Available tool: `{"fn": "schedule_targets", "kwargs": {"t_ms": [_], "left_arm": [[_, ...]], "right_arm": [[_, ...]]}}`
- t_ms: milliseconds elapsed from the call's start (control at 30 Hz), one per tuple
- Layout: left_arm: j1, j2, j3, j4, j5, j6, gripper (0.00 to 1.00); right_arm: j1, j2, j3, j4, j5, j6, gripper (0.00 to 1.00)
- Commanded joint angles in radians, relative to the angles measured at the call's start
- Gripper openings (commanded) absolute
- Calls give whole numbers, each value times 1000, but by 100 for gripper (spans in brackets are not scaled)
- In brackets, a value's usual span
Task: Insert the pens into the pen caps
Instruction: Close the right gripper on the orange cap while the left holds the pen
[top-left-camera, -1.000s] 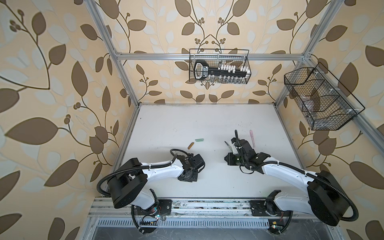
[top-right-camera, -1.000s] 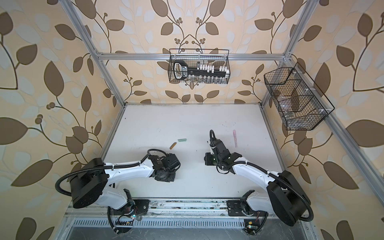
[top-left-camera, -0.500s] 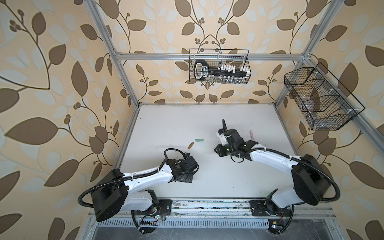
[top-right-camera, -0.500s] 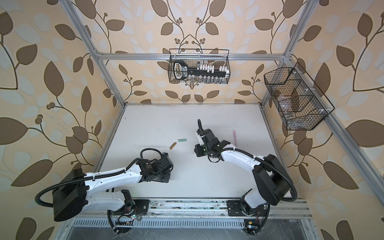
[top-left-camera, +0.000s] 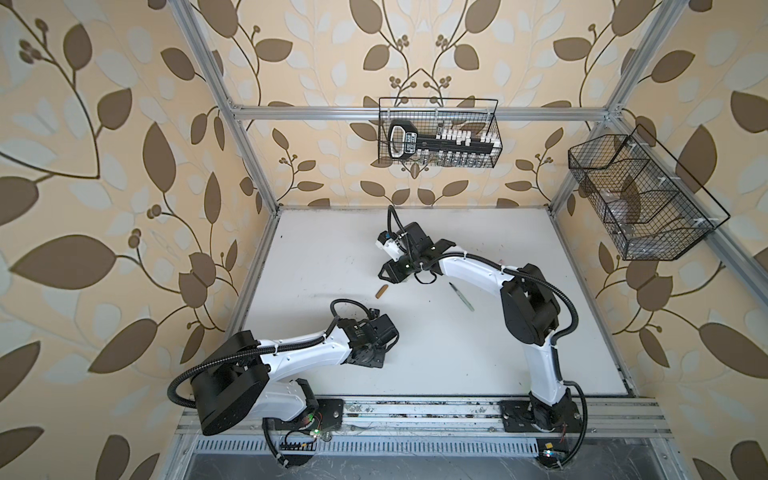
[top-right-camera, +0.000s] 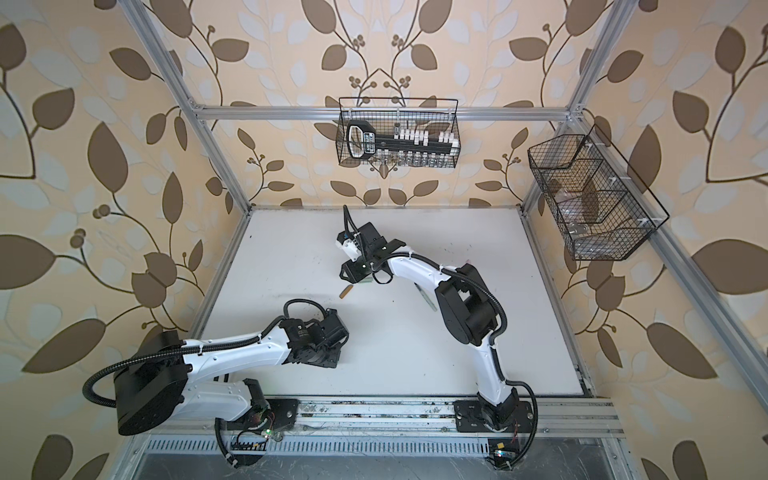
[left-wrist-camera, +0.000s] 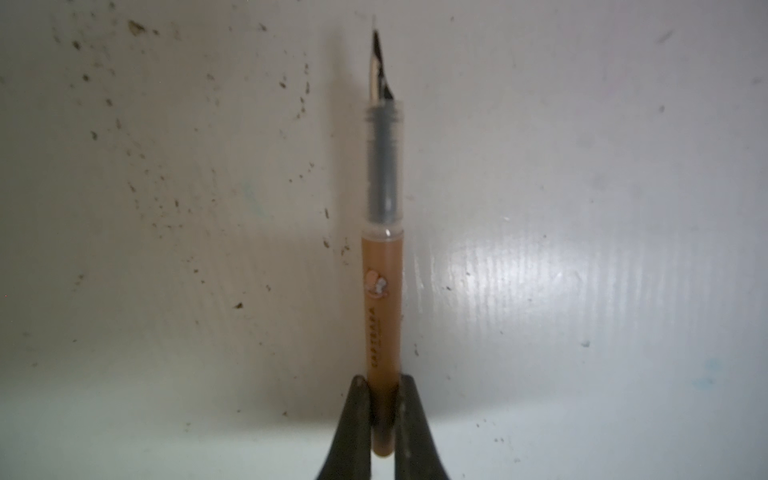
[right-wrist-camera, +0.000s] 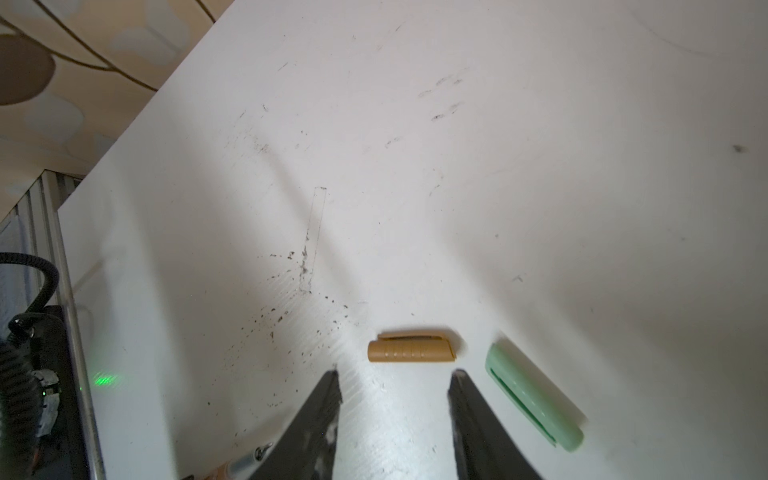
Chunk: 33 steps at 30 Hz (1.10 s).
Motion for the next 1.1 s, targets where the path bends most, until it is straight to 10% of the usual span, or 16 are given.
{"fn": "schedule_targets", "kwargs": {"t_ms": [0, 467, 1067], "left_arm": [[-4, -63, -9, -33, -34, -15, 5], [-4, -95, -35, -20, -39, -22, 8], [-4, -82, -30, -18, -44, -19, 8]], "right_arm": [[26, 80, 104, -91, 17, -44, 46], [88, 206, 185, -193, 79, -31, 44], [70, -3, -90, -254, 59, -39, 41]]}}
